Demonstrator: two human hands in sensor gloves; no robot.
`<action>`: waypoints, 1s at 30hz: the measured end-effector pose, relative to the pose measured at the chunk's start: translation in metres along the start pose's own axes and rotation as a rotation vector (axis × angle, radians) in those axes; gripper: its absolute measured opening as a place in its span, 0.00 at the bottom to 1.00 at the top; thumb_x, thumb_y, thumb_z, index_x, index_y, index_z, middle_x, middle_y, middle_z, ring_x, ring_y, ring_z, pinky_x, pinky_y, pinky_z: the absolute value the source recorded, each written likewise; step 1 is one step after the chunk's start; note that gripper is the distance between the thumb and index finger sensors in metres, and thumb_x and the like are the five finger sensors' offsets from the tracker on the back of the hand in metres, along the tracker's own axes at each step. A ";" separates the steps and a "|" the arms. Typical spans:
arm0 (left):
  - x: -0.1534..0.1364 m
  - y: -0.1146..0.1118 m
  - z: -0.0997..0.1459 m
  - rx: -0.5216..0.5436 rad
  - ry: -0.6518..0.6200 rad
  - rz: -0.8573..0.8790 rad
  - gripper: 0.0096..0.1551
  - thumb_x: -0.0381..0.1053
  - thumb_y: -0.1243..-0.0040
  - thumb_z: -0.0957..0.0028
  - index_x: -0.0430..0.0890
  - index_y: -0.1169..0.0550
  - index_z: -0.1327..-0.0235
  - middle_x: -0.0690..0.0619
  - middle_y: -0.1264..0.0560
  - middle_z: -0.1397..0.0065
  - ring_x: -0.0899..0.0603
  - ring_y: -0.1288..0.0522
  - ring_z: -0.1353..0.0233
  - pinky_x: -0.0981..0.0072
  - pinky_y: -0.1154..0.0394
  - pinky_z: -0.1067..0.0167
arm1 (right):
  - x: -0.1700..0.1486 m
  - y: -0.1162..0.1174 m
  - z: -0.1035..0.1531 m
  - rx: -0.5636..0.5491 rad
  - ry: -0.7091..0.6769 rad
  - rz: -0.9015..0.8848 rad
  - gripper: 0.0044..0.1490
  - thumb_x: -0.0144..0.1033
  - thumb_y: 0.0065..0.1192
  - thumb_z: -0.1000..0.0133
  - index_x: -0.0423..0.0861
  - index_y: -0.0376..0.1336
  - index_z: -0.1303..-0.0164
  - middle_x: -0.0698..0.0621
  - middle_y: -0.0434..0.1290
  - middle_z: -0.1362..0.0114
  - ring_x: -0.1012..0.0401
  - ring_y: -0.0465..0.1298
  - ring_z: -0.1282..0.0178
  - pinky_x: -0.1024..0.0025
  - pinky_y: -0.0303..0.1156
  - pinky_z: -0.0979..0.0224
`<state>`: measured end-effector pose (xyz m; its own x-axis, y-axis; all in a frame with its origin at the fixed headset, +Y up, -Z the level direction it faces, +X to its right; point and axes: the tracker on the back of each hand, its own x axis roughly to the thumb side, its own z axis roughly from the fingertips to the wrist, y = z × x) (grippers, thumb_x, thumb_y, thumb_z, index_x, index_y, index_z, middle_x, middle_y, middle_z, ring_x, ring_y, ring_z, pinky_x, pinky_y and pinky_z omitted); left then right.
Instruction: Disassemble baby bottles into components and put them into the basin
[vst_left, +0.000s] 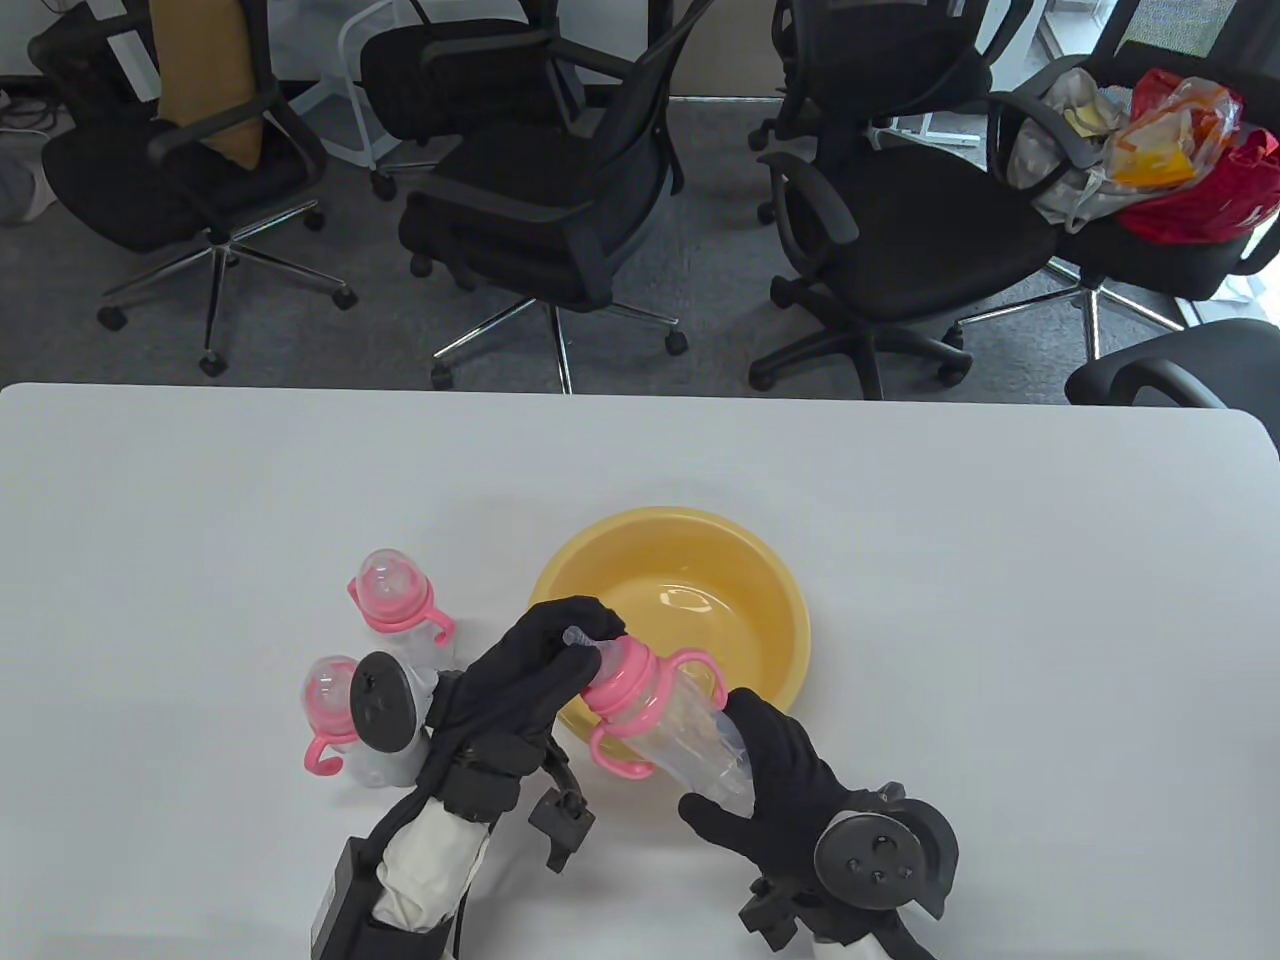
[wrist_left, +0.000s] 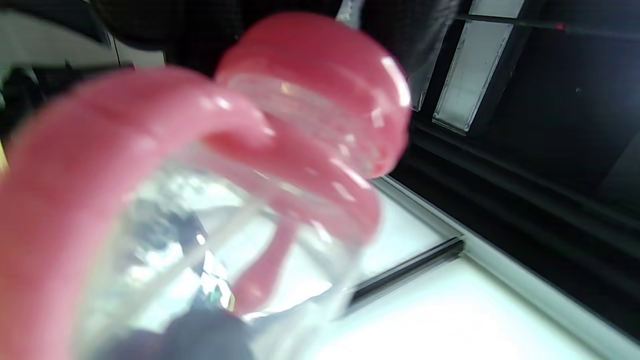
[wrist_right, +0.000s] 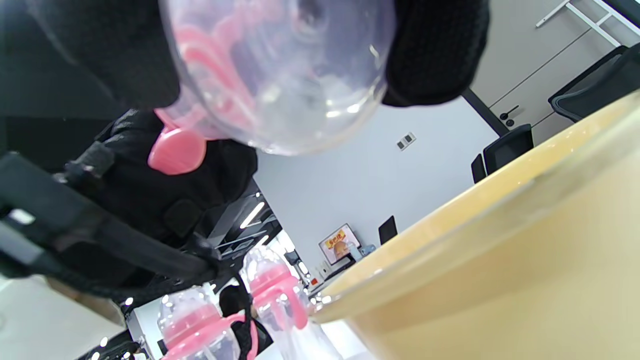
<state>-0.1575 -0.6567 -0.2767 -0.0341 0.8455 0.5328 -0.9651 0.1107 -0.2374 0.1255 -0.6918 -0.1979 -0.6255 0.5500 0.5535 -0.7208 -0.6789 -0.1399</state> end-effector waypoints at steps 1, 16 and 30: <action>0.000 0.001 0.000 -0.019 0.000 -0.012 0.33 0.58 0.42 0.36 0.37 0.27 0.28 0.38 0.22 0.36 0.36 0.23 0.40 0.45 0.25 0.43 | 0.000 0.000 0.000 0.001 -0.001 -0.002 0.60 0.59 0.65 0.45 0.36 0.44 0.17 0.36 0.60 0.20 0.39 0.67 0.32 0.51 0.72 0.32; -0.006 0.002 0.000 -0.050 0.032 0.110 0.30 0.55 0.41 0.34 0.38 0.24 0.27 0.34 0.24 0.28 0.30 0.23 0.36 0.43 0.24 0.43 | 0.001 0.000 0.000 -0.002 -0.001 0.025 0.59 0.59 0.65 0.45 0.37 0.44 0.17 0.37 0.59 0.20 0.38 0.66 0.31 0.50 0.71 0.31; 0.036 0.003 -0.022 0.195 0.102 0.133 0.29 0.52 0.43 0.33 0.35 0.26 0.27 0.32 0.25 0.28 0.29 0.23 0.37 0.48 0.21 0.46 | -0.009 -0.009 -0.002 0.031 0.048 0.082 0.58 0.58 0.66 0.45 0.37 0.45 0.17 0.36 0.59 0.19 0.38 0.65 0.30 0.49 0.70 0.30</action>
<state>-0.1556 -0.6144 -0.2754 -0.1471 0.8956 0.4199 -0.9861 -0.0993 -0.1335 0.1375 -0.6897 -0.2033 -0.6958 0.5144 0.5012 -0.6578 -0.7366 -0.1572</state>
